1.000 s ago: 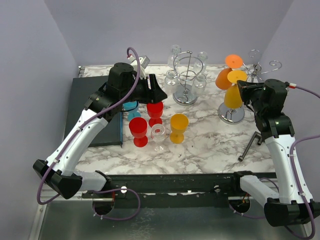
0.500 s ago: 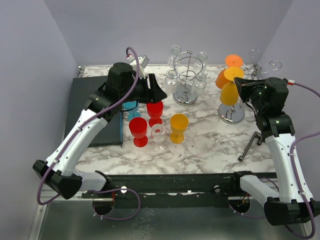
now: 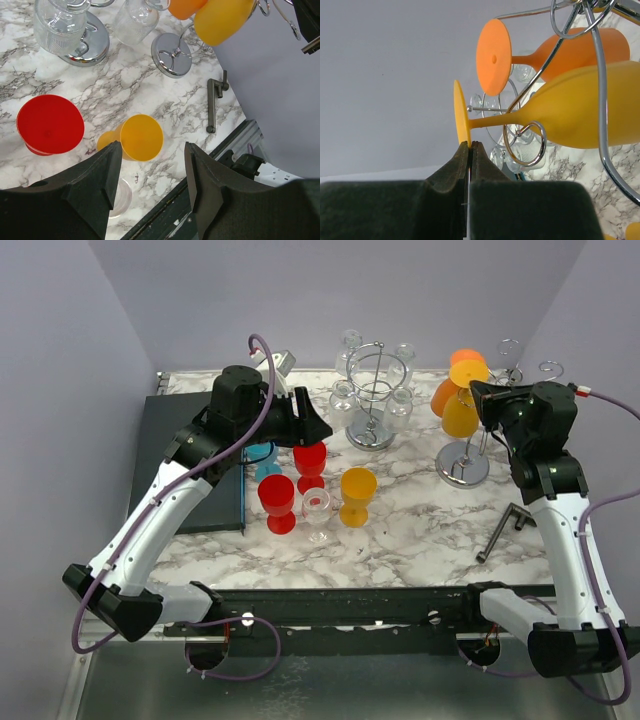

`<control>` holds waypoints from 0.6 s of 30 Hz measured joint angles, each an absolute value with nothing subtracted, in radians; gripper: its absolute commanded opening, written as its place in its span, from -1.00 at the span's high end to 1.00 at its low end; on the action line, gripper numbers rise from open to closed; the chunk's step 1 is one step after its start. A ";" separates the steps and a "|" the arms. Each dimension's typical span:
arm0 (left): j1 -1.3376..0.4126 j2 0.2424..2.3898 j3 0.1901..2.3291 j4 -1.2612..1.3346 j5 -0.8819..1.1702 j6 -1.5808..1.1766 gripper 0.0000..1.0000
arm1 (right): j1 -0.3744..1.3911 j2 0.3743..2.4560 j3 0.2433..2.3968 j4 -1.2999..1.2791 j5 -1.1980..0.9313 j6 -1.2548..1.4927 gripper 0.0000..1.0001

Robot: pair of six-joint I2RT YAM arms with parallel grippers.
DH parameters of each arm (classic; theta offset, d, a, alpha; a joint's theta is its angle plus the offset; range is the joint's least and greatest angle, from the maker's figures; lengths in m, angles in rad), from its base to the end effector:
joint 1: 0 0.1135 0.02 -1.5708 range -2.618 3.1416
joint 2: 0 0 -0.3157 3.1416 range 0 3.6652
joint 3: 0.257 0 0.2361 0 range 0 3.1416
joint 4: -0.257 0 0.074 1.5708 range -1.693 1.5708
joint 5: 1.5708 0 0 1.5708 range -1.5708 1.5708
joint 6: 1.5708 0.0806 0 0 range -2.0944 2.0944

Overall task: Take the wine glass off the wine glass rack
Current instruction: Pick up the wine glass from the wine rack.

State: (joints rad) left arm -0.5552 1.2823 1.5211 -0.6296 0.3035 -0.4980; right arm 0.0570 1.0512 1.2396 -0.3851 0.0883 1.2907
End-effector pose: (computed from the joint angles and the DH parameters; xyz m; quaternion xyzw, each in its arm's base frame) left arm 0.2230 -0.1667 0.4710 0.1076 0.8186 -0.3850 0.4123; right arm 0.2277 0.0059 0.4591 0.4696 0.6138 0.3687 0.5164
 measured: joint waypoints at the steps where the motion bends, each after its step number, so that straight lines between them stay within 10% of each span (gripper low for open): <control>1: -0.554 1.280 1.521 -0.630 0.304 -0.498 -0.17 | 0.057 1.052 1.242 -0.384 0.093 1.289 0.99; 18: -0.551 1.277 1.514 -0.629 0.310 -0.504 -0.17 | 0.057 1.019 1.261 -0.407 0.191 1.256 0.99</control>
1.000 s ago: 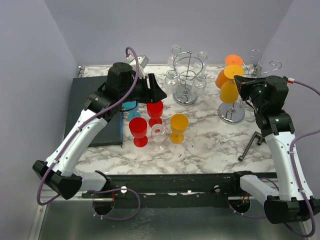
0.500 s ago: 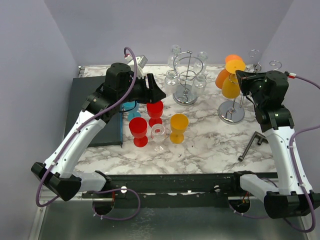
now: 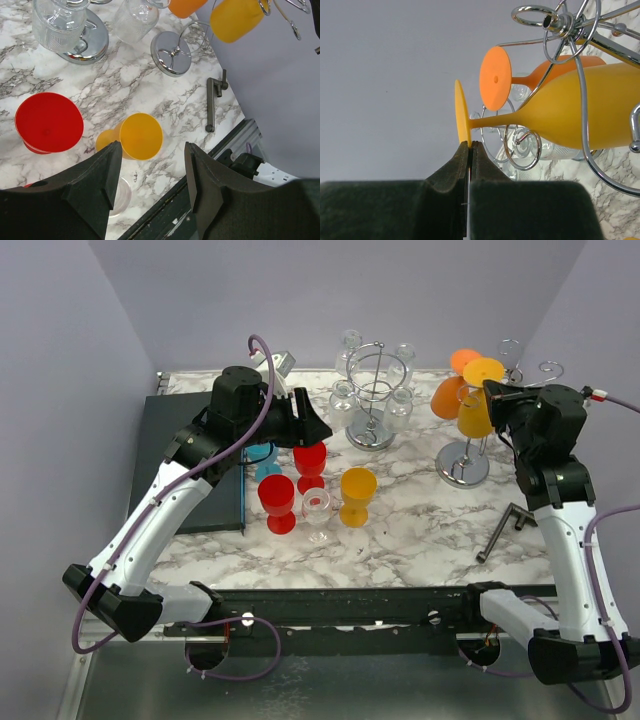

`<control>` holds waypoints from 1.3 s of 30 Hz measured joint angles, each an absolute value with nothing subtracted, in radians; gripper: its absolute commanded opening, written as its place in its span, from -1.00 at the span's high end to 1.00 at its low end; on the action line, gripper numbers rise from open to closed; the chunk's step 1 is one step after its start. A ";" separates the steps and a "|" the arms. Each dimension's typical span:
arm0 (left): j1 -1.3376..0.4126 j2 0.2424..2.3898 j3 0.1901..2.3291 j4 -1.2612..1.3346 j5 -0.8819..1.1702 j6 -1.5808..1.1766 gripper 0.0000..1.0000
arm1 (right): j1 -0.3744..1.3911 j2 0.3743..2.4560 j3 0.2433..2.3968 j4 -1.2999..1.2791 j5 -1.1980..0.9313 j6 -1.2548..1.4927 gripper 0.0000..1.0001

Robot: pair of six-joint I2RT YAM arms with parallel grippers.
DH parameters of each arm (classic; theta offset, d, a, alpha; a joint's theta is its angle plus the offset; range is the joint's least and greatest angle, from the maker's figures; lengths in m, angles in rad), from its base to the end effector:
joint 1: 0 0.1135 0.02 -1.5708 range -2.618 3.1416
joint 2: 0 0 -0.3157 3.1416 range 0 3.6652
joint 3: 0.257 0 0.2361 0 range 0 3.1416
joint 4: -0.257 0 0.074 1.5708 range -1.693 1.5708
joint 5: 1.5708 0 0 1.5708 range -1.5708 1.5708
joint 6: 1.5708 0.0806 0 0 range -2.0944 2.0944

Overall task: Take the wine glass off the wine glass rack
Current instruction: Pick up the wine glass from the wine rack.

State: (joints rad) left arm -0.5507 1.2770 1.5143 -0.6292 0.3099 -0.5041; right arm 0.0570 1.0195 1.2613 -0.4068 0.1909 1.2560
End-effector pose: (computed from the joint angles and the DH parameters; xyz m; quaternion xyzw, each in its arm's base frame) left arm 0.2221 -0.1652 0.4701 0.1049 0.8191 -0.3873 0.4100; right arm 0.2136 -0.0031 0.4702 0.4794 0.5923 0.3352 0.5541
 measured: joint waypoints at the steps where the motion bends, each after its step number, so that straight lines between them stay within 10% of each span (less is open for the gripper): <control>1: -0.551 1.277 1.514 -0.629 0.310 -0.505 -0.17 | 0.057 1.015 1.261 -0.410 0.195 1.256 0.99; 39: -0.551 1.283 1.510 -0.621 0.334 -0.520 -0.17 | 0.057 0.920 1.208 -0.502 0.201 1.268 0.99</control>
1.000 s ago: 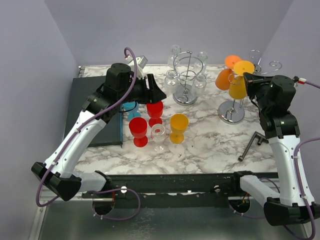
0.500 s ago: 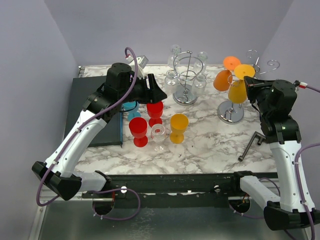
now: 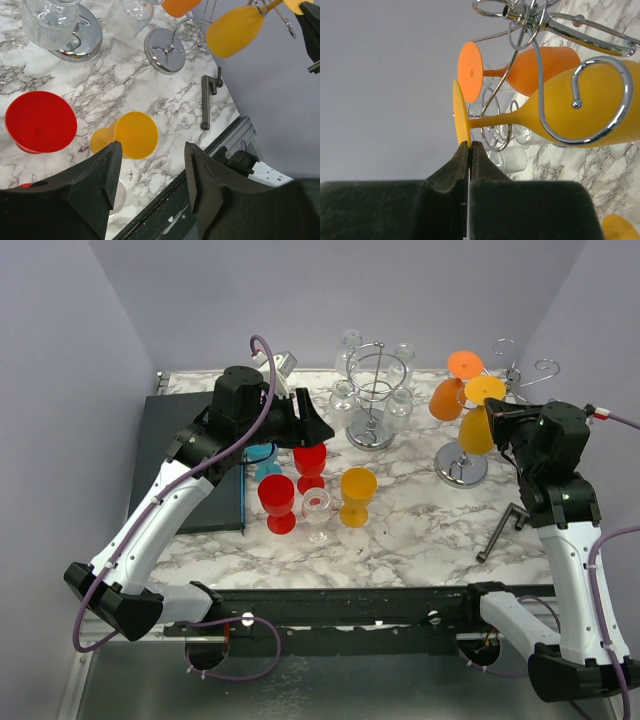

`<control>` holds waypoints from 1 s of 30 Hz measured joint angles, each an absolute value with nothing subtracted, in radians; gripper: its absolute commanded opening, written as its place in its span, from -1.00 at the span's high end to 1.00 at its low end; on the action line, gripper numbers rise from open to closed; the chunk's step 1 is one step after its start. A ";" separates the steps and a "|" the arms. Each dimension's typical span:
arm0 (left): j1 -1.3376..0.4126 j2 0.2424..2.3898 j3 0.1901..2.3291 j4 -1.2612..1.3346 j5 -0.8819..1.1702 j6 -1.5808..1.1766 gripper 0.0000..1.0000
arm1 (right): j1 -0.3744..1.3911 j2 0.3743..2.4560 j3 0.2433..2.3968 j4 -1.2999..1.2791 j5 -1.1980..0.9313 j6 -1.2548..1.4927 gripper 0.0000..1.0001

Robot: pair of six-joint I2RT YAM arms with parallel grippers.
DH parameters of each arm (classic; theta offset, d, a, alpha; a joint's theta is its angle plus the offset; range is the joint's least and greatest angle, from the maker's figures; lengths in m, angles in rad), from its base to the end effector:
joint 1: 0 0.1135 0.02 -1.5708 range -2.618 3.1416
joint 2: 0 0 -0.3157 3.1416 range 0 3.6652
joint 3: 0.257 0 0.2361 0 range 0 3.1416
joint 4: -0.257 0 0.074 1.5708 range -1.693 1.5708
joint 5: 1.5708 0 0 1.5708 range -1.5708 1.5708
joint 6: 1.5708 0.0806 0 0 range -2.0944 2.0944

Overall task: Take the wine glass off the wine glass rack
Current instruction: Pick up the wine glass from the wine rack.

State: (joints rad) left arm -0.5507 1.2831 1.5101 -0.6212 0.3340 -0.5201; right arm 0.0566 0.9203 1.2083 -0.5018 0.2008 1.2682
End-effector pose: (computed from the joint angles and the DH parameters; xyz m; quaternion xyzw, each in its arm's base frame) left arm 0.2231 -0.1680 0.4684 0.1048 0.8188 -0.3981 0.4001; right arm 0.1808 -0.0059 0.4547 0.4928 0.6009 0.3225 0.5404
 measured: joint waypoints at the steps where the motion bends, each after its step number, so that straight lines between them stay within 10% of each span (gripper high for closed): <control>1: -0.551 1.283 1.510 -0.621 0.334 -0.521 -0.17 | 0.057 0.919 1.208 -0.508 0.200 1.268 0.99; 30: -0.536 1.289 1.456 -0.492 0.359 -0.667 -0.35 | 0.057 1.057 1.285 -0.574 -0.510 1.151 0.99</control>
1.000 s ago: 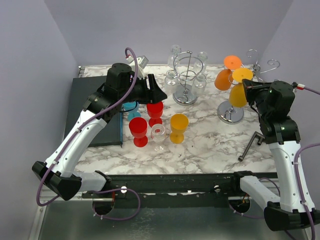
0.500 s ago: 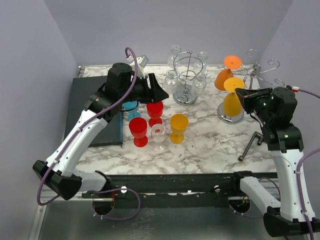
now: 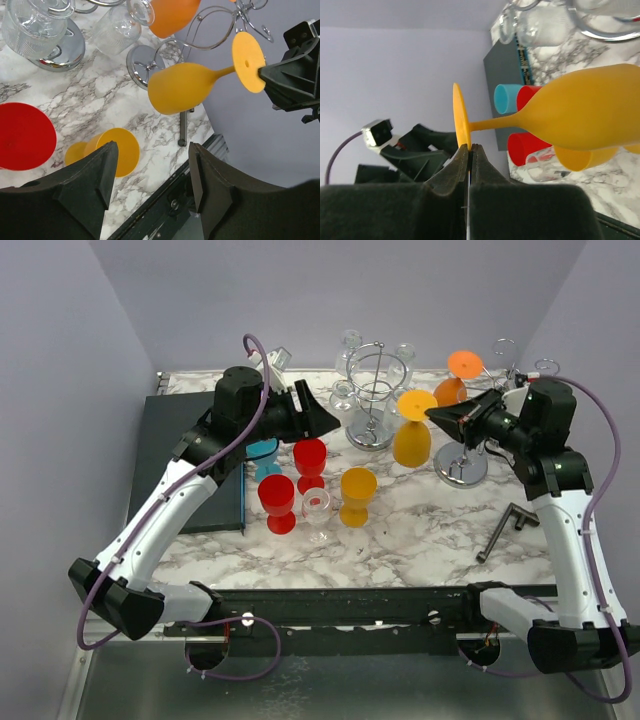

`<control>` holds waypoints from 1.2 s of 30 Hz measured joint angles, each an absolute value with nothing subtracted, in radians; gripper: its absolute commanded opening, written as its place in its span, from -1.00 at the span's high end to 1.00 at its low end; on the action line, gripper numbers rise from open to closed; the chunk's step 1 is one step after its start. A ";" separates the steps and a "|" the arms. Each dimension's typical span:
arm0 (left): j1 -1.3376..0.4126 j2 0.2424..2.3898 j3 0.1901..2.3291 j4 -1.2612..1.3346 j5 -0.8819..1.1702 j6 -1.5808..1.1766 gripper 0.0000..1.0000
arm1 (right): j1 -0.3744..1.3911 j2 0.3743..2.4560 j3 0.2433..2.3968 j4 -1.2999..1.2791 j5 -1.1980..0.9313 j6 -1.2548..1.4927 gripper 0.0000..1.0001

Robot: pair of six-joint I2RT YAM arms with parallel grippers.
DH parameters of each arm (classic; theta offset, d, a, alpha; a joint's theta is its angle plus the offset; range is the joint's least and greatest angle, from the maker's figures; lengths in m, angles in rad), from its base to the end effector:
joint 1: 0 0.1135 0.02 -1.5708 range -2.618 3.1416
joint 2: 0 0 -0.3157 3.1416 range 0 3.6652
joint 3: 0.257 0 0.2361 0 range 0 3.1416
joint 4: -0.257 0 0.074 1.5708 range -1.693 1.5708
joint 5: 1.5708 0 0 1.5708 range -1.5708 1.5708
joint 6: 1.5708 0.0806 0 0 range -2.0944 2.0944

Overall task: Take the wine glass off the wine glass rack
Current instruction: Pick up the wine glass from the wine rack.

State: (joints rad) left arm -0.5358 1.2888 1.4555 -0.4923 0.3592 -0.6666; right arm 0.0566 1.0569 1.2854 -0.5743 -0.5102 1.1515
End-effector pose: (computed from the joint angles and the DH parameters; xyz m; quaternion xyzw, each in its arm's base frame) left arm 0.2340 -0.1719 0.4660 0.0517 0.8044 -0.4442 0.3911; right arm 0.2069 0.0511 0.4497 0.2882 0.7515 0.4859 0.3406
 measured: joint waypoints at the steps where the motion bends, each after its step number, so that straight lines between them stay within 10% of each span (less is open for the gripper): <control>1: -0.532 1.289 1.444 -0.470 0.360 -0.677 -0.37 | 0.057 1.068 1.300 -0.567 -0.535 1.153 0.99; 36: -0.309 1.436 1.279 0.517 0.665 -1.301 -0.90 | 0.186 1.549 1.736 0.178 -0.824 1.707 0.99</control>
